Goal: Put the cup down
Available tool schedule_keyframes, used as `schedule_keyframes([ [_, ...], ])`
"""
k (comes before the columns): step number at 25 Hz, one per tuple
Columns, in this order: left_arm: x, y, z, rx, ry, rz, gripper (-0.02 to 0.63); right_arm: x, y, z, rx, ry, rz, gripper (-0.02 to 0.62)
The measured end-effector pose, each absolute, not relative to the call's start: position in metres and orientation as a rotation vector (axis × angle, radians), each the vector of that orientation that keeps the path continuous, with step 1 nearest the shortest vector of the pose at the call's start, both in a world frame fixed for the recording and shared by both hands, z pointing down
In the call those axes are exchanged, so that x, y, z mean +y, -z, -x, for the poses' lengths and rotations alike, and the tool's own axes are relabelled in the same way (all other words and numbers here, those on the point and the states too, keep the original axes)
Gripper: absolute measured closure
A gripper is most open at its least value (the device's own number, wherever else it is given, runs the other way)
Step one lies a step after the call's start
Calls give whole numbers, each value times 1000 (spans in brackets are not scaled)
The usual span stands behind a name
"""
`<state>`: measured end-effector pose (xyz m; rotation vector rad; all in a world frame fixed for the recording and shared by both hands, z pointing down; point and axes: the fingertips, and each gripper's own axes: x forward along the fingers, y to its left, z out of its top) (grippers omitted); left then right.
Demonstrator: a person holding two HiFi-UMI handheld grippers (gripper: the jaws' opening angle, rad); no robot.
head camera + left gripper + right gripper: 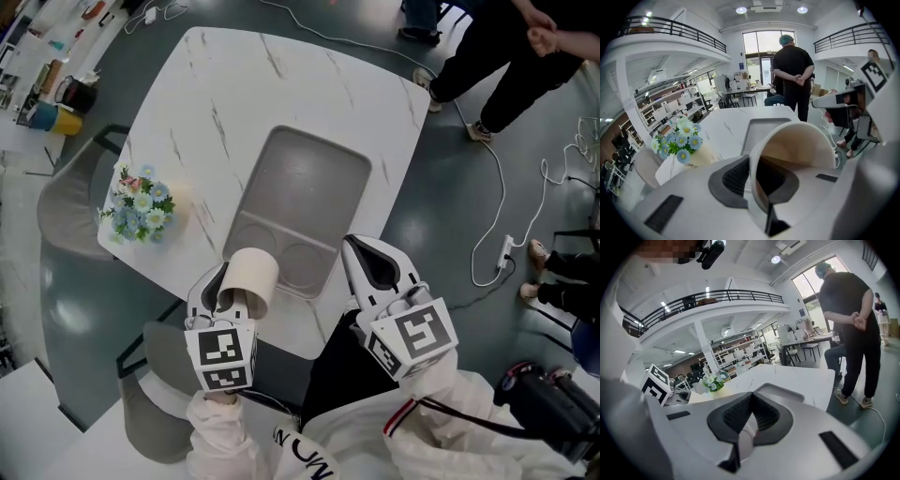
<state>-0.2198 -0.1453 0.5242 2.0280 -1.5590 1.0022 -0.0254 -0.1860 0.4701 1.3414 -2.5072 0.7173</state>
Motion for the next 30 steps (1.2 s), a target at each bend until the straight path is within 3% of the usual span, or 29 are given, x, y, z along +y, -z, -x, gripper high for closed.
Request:
schedule_keyframes([
  [30,-185,-590,227,-1270,-1356,-2005,560,-195,-528,21,-2440,-847,-1362,591],
])
